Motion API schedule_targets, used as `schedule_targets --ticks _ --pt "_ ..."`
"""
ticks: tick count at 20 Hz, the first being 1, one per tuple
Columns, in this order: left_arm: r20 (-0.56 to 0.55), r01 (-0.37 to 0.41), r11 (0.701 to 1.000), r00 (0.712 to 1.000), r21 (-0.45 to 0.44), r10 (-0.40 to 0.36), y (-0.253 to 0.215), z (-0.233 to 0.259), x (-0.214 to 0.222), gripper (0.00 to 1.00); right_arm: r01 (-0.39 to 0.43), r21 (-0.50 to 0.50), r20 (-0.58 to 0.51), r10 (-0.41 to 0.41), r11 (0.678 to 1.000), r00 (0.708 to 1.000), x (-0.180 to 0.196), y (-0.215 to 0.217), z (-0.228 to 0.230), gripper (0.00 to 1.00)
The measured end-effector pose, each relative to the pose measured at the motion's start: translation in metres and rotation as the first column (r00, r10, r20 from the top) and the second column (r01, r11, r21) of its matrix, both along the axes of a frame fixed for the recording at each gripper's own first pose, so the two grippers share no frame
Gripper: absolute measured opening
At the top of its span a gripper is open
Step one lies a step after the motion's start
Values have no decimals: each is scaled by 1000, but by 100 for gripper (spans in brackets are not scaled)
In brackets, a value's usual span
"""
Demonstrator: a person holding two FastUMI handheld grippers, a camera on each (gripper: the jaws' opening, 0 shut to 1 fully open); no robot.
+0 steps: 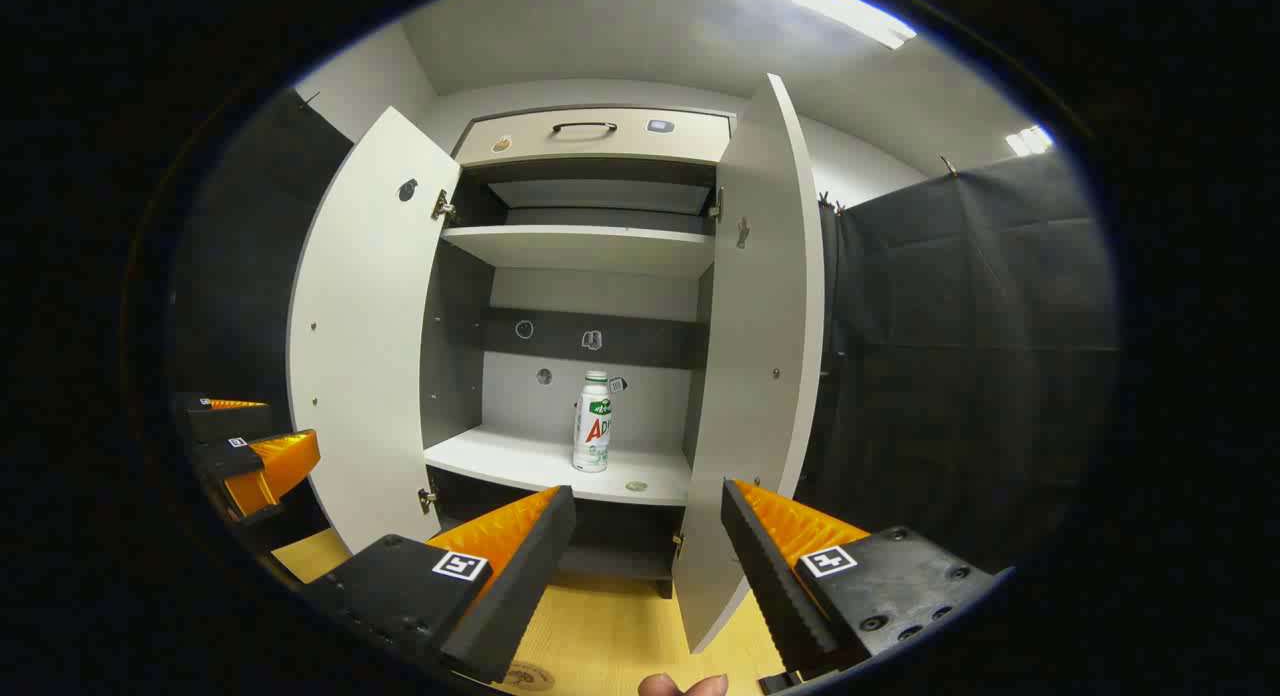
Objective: Grasp the bottle in the cabinet with the left hand and place it on the coaster, then close the right door with the right hand and the left door with the left hand.
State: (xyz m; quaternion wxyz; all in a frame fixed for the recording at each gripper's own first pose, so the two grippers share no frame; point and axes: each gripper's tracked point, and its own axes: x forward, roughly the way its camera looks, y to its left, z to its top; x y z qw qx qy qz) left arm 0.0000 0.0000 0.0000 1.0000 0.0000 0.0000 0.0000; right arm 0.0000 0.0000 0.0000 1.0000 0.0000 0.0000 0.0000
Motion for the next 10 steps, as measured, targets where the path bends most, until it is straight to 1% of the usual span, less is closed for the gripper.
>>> schedule_targets --ticks 4,10 --pt "-4 9 1000 1000 7 -9 -6 -1 0 94 5 46 -15 -5 999 1000 1 -3 -5 97" --pt "-9 13 1000 1000 2 -13 -11 1 3 95 16 52 -18 -15 999 1000 2 -12 -9 97"
